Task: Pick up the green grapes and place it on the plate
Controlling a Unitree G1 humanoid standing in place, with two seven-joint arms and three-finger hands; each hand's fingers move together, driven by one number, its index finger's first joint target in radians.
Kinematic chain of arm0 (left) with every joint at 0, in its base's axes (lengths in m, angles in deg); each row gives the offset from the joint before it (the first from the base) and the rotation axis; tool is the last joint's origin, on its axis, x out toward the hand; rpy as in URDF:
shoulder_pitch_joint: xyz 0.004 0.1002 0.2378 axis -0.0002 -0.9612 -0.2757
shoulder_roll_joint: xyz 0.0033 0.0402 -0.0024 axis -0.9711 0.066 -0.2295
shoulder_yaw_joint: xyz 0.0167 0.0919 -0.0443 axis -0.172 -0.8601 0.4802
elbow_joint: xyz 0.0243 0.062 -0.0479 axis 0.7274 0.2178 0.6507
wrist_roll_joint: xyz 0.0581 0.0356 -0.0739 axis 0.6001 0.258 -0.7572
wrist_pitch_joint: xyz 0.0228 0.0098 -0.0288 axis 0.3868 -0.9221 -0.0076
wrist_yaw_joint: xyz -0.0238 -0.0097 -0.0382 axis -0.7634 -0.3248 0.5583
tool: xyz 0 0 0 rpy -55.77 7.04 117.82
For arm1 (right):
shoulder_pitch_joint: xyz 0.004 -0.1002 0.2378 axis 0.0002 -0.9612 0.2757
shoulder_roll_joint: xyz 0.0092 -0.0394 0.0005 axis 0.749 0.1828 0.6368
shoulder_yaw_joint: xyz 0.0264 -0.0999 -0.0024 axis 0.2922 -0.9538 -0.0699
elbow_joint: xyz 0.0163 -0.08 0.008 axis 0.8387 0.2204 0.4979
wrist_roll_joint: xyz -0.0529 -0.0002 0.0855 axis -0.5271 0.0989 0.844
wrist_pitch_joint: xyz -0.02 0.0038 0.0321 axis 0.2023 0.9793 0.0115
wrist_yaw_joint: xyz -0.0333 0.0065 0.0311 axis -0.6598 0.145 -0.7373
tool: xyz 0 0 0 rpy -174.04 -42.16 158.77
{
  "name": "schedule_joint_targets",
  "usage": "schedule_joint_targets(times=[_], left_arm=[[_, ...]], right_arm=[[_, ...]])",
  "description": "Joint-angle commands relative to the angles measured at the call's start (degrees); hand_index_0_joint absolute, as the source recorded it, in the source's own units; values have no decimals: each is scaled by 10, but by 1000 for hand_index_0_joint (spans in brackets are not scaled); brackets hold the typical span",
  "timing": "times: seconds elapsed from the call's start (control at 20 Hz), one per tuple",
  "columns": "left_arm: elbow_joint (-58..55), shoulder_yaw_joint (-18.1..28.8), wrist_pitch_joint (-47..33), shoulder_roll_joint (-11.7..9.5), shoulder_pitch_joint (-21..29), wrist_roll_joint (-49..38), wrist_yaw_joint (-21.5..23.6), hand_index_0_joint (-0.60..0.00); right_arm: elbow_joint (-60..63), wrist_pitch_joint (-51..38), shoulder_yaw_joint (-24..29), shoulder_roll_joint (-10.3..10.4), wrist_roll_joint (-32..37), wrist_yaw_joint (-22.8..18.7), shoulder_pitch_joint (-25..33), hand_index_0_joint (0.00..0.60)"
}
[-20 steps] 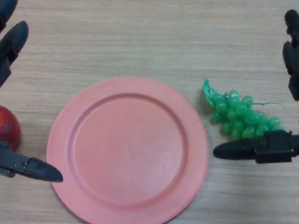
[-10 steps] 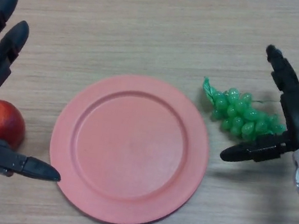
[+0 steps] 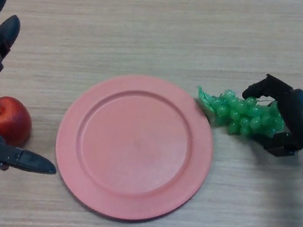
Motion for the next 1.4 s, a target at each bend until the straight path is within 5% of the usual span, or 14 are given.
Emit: schedule_joint_targets(times=[0.05, 0.45, 0.6, 0.85, 0.95, 1.1, 1.4], left_arm=[[-18, 30, -90, -27, 14, -7, 22, 0], [-17, 29, -84, -33, 20, -11, 23, 0], [-17, 35, -82, -34, 20, -19, 18, 0], [-9, 38, -95, -29, 14, -20, 19, 0], [-6, 38, -99, -28, 13, -17, 21, 0], [5, 38, -108, -29, 12, 1, 31, 0], [11, 41, -95, -42, 29, 4, 37, 0]], right_arm=[[-67, -6, 36, -9, 15, -7, 44, 600], [-402, 269, 30, 56, 222, 69, 57, 600], [-520, 360, -45, 77, 241, 65, 58, 600], [-591, 401, -172, 80, 196, 28, 57, 600], [-604, 400, -190, 80, 195, 25, 54, 402], [-661, 435, -244, 80, 189, 30, 40, 9], [-699, 443, -200, 80, 180, 59, 13, 0]])
